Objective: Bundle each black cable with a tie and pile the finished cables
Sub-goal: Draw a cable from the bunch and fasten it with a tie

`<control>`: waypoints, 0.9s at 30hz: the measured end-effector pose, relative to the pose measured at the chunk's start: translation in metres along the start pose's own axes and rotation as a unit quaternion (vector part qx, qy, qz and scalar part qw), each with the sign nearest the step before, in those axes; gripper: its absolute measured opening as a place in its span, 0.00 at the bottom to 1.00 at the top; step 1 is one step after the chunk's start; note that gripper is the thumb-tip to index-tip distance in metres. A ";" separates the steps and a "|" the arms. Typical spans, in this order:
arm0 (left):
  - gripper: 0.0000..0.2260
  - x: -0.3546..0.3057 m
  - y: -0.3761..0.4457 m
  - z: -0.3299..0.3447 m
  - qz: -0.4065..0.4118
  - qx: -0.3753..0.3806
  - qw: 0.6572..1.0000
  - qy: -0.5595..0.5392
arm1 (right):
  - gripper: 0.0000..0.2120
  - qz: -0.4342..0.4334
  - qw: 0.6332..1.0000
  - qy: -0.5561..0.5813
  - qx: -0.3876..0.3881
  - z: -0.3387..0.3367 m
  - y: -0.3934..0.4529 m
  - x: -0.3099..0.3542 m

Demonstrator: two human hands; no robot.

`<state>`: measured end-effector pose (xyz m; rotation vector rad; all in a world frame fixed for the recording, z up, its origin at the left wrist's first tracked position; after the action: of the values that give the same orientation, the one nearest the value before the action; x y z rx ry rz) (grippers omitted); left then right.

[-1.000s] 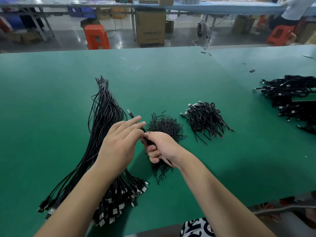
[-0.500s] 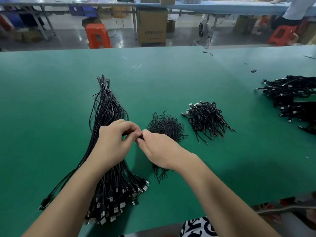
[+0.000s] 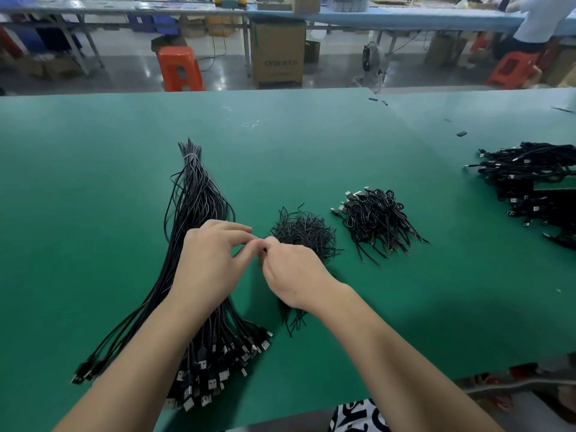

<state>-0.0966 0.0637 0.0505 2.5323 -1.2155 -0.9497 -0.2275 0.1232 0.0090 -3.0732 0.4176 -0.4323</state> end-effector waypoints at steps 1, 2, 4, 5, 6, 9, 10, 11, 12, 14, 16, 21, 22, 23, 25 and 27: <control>0.05 0.000 0.001 0.001 0.001 0.013 1.000 0.010 | 0.09 0.003 1.000 0.000 0.002 0.000 0.000 0.000; 0.06 0.000 0.001 0.002 -0.001 0.022 1.000 0.020 | 0.07 0.002 1.000 -0.002 0.004 0.001 0.000 0.000; 0.05 -0.001 0.002 0.003 -0.009 0.019 0.999 0.028 | 0.08 0.006 1.000 0.006 0.007 0.001 -0.002 0.001; 0.04 -0.001 0.001 0.004 -0.014 0.012 0.999 0.028 | 0.09 0.014 1.000 0.020 0.007 0.000 -0.002 0.001; 0.04 -0.002 0.001 0.005 -0.020 0.004 0.999 0.025 | 0.09 0.023 0.999 0.035 0.009 0.000 -0.002 0.001; 0.03 -0.005 -0.001 0.011 -0.034 -0.018 0.999 0.014 | 0.09 0.034 0.998 0.051 0.013 -0.001 -0.002 0.002; 0.03 -0.006 -0.002 0.013 -0.036 -0.024 0.999 0.016 | 0.09 0.035 0.998 0.052 0.013 -0.002 -0.002 0.003; 0.03 -0.007 -0.002 0.015 -0.037 -0.029 0.999 0.020 | 0.09 0.037 0.998 0.053 0.011 -0.002 -0.002 0.003; 0.02 -0.008 -0.002 0.016 -0.035 -0.032 0.999 0.023 | 0.08 0.038 0.998 0.052 0.008 -0.003 -0.002 0.004; 0.02 -0.010 -0.002 0.017 -0.022 -0.039 0.998 0.034 | 0.06 0.034 0.998 0.045 0.000 -0.004 -0.003 0.005; 0.02 -0.012 -0.001 0.017 -0.003 -0.044 0.998 0.053 | 0.03 0.032 0.998 0.046 -0.004 -0.005 -0.003 0.005; 0.02 -0.015 0.001 0.021 0.015 -0.026 0.997 0.073 | 0.04 0.042 0.993 0.111 0.004 -0.005 -0.003 0.002; 0.02 -0.015 0.001 0.020 0.025 -0.023 0.997 0.073 | 0.05 0.043 0.987 0.156 0.020 -0.005 -0.003 0.000; 0.02 -0.013 0.001 0.020 0.040 -0.022 0.996 0.073 | 0.05 0.047 0.974 0.219 0.043 -0.005 -0.002 -0.001; 0.03 -0.010 0.001 0.016 0.081 -0.022 0.994 0.073 | 0.06 0.063 0.919 0.376 0.105 -0.007 -0.002 -0.005; 0.05 -0.006 0.001 0.011 0.112 -0.027 0.991 0.065 | 0.08 0.063 0.818 0.541 0.183 -0.011 -0.002 -0.011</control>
<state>-0.1066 0.0686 0.0449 2.3142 -1.3785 -0.7449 -0.2404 0.1284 0.0162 -2.1013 0.4334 -1.9519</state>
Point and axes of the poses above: each hand's wrist, its own y-axis towards the middle knuckle, its own z-axis out of the palm, x = y × z, the point moved 2 cm from there along y, towards the middle knuckle, and after that the axes turned 10 degrees about z, right-handed, at the moved point
